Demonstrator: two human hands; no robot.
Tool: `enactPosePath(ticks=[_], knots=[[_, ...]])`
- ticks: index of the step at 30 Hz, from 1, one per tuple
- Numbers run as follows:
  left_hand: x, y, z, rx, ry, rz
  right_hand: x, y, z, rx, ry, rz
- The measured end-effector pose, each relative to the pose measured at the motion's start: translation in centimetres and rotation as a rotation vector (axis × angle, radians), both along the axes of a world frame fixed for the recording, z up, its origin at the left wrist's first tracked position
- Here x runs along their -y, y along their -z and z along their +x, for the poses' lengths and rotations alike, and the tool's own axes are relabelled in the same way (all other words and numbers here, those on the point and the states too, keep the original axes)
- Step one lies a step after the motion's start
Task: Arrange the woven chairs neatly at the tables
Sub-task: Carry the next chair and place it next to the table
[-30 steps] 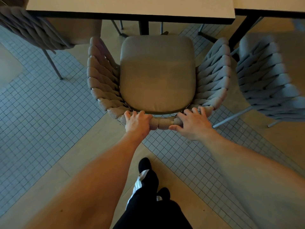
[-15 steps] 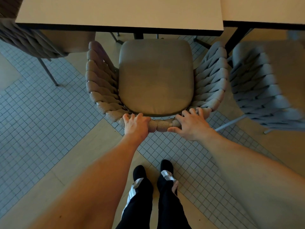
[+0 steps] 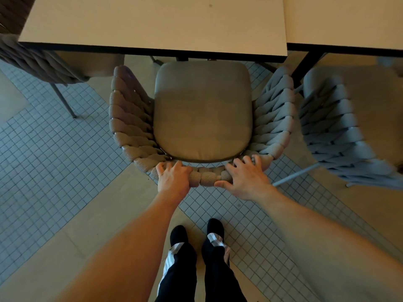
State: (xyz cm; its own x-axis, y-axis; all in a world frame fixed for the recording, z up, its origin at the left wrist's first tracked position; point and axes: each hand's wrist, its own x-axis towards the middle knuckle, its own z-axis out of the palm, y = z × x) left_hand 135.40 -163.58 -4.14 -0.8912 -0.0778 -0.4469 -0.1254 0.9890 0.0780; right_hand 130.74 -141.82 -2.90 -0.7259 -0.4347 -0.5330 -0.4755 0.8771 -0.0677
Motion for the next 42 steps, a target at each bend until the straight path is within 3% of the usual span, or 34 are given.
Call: enactPosePath(ticks=[27, 36, 42], knots=[[-0.7, -0.5, 2.0, 0.065, 0.043, -0.066, -0.8, 0.0, 1.7, 0.036, 0.022, -0.050], [0.5, -2.2, 1.6, 0.193, 0.077, 0.068, 0.0, -1.4, 1.0, 0.144, 0.070, -0.009], [1.5, -5.4, 1.8, 0.134, -0.073, 0.162, 1.6, -3.9, 0.8, 0.139, 0.070, -0.057]])
